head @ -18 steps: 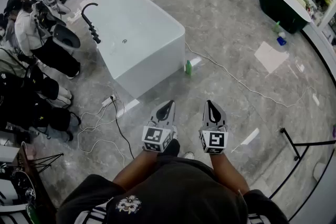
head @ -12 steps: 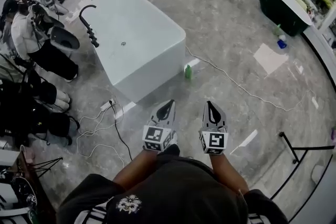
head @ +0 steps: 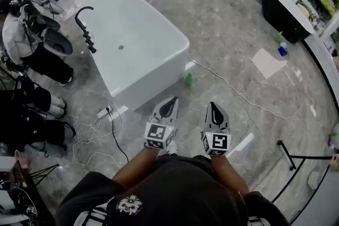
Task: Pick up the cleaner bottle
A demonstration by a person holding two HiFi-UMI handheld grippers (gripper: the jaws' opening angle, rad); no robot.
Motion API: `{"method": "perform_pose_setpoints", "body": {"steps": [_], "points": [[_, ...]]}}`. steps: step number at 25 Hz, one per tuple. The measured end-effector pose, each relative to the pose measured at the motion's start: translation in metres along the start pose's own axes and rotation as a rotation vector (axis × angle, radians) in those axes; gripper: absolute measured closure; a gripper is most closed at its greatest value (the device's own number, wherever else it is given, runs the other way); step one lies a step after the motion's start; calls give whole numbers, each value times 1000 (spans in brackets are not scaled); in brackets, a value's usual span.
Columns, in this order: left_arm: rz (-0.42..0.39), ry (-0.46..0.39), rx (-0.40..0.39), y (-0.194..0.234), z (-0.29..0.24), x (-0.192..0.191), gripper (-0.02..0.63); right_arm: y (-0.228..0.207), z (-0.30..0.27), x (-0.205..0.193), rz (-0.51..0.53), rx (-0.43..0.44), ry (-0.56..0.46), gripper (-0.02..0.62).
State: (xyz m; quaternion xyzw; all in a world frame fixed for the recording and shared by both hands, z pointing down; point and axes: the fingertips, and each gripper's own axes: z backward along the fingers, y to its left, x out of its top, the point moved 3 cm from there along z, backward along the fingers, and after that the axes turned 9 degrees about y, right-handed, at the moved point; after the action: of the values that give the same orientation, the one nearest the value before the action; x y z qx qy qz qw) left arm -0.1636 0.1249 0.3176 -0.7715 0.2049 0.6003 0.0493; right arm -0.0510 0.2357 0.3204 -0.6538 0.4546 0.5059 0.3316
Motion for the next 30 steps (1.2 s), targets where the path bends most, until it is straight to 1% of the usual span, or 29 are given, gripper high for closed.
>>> {"method": "perform_pose_setpoints", "body": {"steps": [4,9,15,19,24,27,30], "points": [[3,5,11,22,-12,3,600,8,-26,9,29,15,-3,580],[10,14,33,38,-36,11,600,-3,-61,19,42,29,-5,580],[29,24,89,66,-75,17,600,-12,-114,22,53,90,7,580],[45,20,138,86,-107,23,600,-24,-158,29,75,151,2,580],[76,27,210,102,-154,30,600,-52,-216,30,97,216,21,580],[118,44,269,116,-176,38,600,-63,-249,30,112,269,36,580],[144,43,329,131,-191,35,600,-69,-277,31,134,325,45,580]]}}
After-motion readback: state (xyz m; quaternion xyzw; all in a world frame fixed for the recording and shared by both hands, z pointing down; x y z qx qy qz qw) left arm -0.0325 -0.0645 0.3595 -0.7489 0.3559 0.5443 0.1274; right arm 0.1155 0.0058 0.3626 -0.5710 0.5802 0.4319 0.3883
